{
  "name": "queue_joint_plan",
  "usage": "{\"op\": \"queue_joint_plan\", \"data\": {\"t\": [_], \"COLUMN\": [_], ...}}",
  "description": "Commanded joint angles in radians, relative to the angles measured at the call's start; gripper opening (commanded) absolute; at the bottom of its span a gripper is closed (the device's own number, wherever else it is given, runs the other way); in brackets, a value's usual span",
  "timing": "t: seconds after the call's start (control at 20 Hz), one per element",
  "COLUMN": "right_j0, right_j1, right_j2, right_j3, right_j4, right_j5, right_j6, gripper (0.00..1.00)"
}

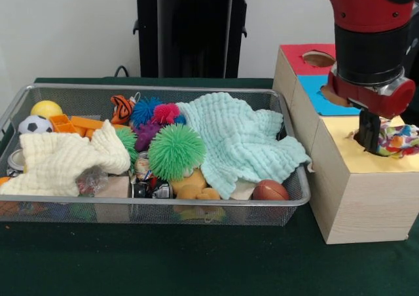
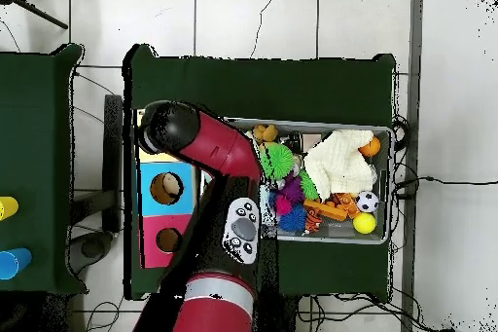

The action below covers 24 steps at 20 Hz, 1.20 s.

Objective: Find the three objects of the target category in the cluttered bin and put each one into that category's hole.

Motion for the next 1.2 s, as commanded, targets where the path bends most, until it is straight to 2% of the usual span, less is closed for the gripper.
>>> {"op": "queue_joint_plan", "data": {"t": [0.05,0.1,0.25,0.4,0.5,0.6,0.8,1.2], "right_j0": [0.045,0.052,0.055,0.039,0.006,-0.011,0.009,-0.01], "right_j1": [0.042,0.038,0.043,0.071,0.074,0.073,0.078,-0.015], "right_j2": [-0.113,-0.136,-0.119,-0.038,0.06,0.096,0.051,0.066], "right_j3": [-0.073,-0.094,-0.105,-0.094,-0.037,-0.033,-0.076,0.041], "right_j4": [-0.126,-0.141,-0.123,-0.061,0.011,0.033,0.002,0.023], "right_j5": [0.177,0.201,0.191,0.131,0.068,0.063,0.111,0.146], "right_j6": [0.267,0.27,0.281,0.276,0.23,0.199,0.225,0.188], "gripper": [0.0,0.0,0.0,0.0,0.0,0.0,0.0,0.0]}}
